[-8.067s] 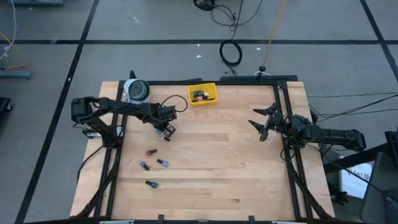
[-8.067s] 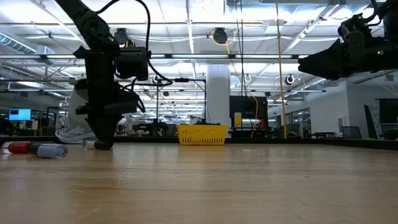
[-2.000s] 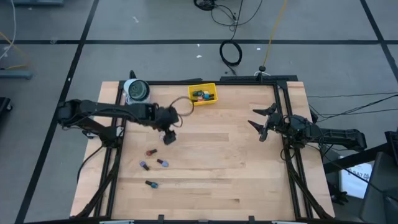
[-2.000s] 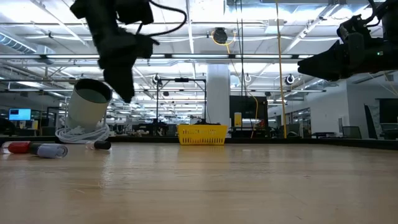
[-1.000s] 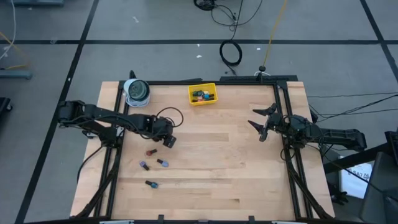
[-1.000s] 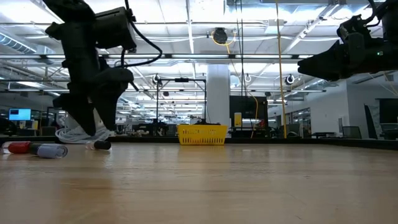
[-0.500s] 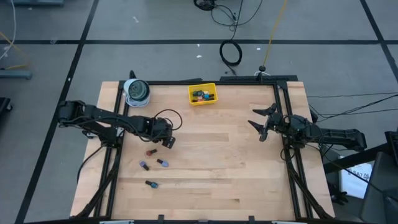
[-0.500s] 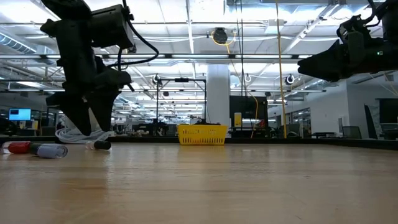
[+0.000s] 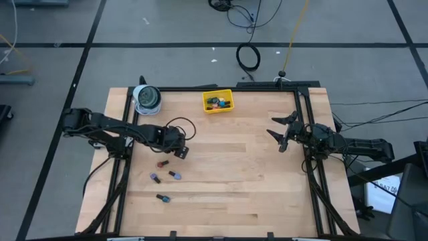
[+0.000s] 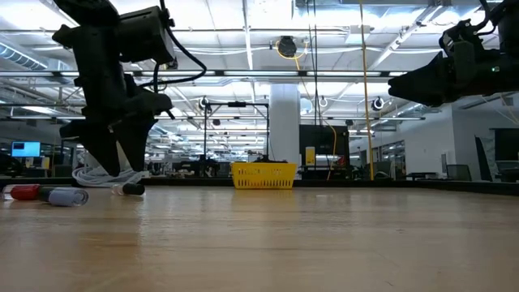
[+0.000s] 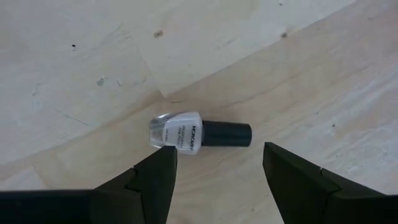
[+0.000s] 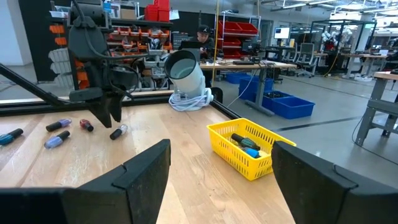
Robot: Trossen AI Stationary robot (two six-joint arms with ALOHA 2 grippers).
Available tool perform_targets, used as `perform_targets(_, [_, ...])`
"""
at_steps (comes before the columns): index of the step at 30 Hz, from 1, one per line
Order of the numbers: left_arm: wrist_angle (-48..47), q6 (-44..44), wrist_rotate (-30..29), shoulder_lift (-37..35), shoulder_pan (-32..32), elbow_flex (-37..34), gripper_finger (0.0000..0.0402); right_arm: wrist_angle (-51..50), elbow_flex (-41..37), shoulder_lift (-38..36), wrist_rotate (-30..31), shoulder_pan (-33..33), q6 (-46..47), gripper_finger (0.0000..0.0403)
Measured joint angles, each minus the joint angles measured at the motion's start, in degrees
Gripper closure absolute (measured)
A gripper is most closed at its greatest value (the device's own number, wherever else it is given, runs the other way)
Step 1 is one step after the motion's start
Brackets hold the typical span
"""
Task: Pick & Place Nail Polish
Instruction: Put the white nail polish bottle into the yellow bin
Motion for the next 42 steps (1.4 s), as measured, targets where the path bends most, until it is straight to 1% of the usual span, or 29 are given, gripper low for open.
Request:
perform_targets(4, [0.0,-0.1,0.6,2.2,-0.6,0.0,0.0170,0.0,0.0,0.0,0.0,0.0,0.0,0.0135])
perform_targets(8, [0.8,0.0,3.3,5.5,-0.7,0.0,0.0170,0.0,0.0,0.0,0.0,0.0,0.0,0.0135])
perform_targets(13, [0.9,3.1,2.2,7.3,0.9,0.2,0.0170,0.0,0.0,0.0,0.0,0.0,0.0,0.0135])
perform_targets(18, [0.8,9.3,-1.8,7.4,3.4,0.1,0.0170,0.0,0.0,0.0,0.0,0.0,0.0,0.0135])
perform_targets(25, [2.2,27.5,-6.5,7.4,6.9,0.0,0.0170,0.0,0.0,0.0,0.0,0.0,0.0,0.0135])
perform_targets(29, [6.6,36.1,-9.2,7.4,8.2,0.0,0.0170,0.0,0.0,0.0,0.0,0.0,0.0,0.0135])
perform_targets(34, [14.7,44.2,-9.6,7.4,9.2,0.0,0.0170,0.0,0.0,0.0,0.0,0.0,0.0,0.0135])
perform_targets(38, [18.6,46.8,-9.5,7.4,9.4,0.0,0.0170,0.0,0.0,0.0,0.0,0.0,0.0,0.0135])
perform_targets(42, [18.1,44.8,-9.1,7.4,9.4,0.0,0.0170,0.0,0.0,0.0,0.0,0.0,0.0,0.0135])
